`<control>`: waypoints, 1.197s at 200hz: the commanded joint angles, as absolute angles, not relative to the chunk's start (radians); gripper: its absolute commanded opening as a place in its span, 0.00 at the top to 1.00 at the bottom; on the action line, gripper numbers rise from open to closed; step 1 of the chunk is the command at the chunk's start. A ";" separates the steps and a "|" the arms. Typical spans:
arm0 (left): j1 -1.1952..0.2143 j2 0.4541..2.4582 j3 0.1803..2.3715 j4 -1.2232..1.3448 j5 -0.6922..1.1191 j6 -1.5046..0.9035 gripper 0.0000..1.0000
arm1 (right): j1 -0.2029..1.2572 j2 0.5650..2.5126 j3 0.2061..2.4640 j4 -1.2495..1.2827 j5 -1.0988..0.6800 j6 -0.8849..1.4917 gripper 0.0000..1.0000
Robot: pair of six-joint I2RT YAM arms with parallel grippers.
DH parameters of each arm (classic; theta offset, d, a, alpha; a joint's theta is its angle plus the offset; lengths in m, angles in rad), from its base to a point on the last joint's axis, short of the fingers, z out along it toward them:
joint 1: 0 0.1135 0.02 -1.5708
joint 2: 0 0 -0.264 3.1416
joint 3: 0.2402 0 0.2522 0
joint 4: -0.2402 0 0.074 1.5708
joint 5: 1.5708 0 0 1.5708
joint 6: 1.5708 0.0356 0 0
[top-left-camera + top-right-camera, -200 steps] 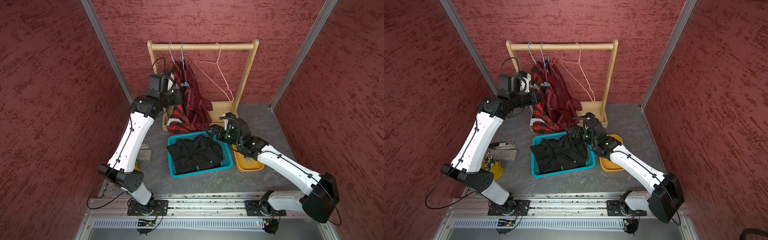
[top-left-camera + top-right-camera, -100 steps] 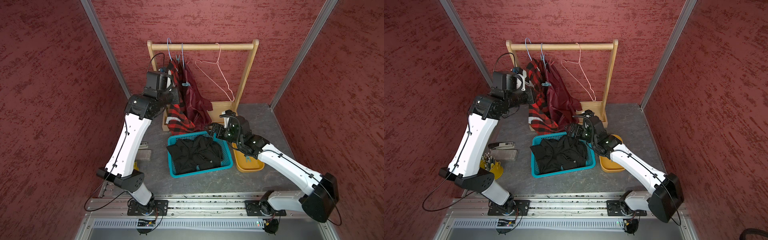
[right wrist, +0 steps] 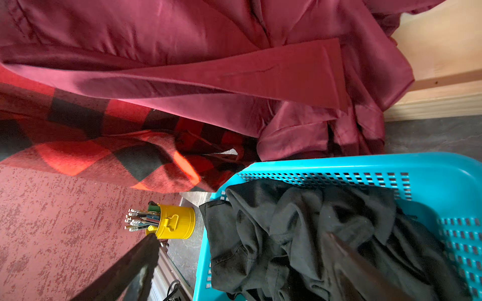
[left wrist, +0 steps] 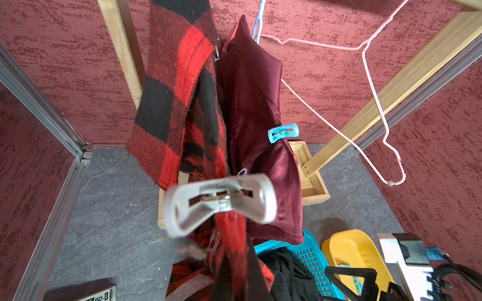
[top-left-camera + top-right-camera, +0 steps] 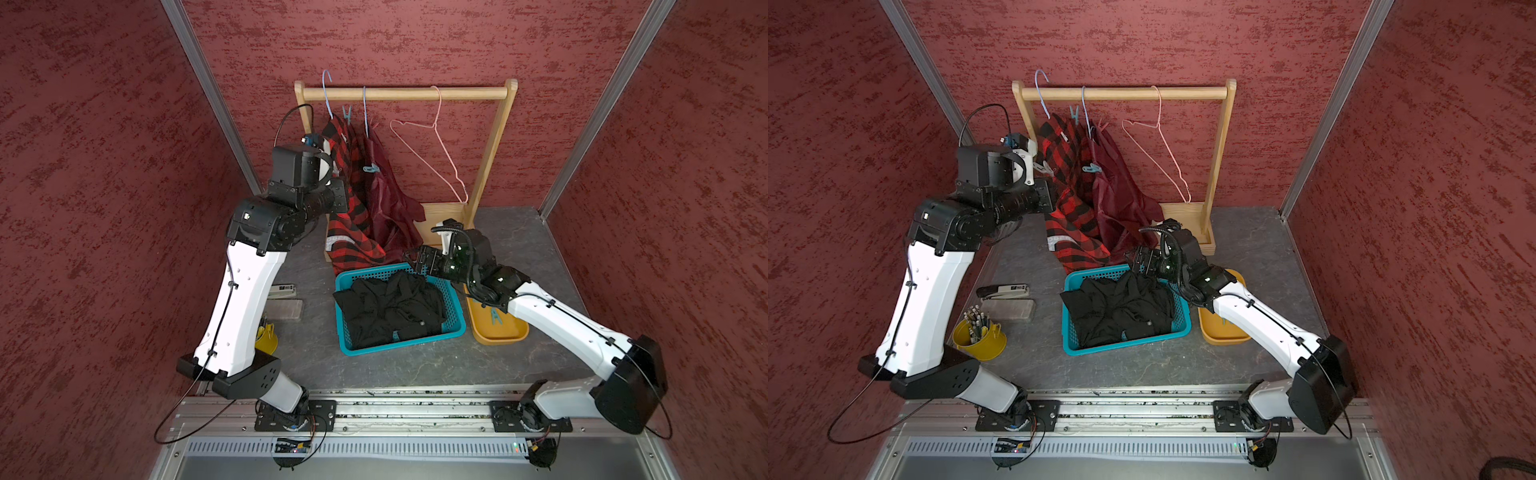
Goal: Remove the clothespins securing long-sleeve shirts to the hanger
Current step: Pick up the hanger from the clothesline, then place the long-sleeve shirt at the bin.
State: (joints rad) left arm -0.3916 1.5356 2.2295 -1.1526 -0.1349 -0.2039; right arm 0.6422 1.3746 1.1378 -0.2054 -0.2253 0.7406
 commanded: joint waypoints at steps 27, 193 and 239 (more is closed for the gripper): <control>-0.408 1.456 2.221 -1.136 -0.113 -0.208 1.00 | 0.641 1.391 1.188 -0.170 -0.255 0.709 0.01; -0.446 1.385 2.360 -1.331 -0.091 -0.233 1.00 | 0.993 1.604 1.380 -0.003 -0.094 0.297 0.01; -0.449 1.364 2.409 -1.369 -0.068 -0.229 1.00 | 1.011 1.768 1.545 -0.005 -0.063 0.315 0.15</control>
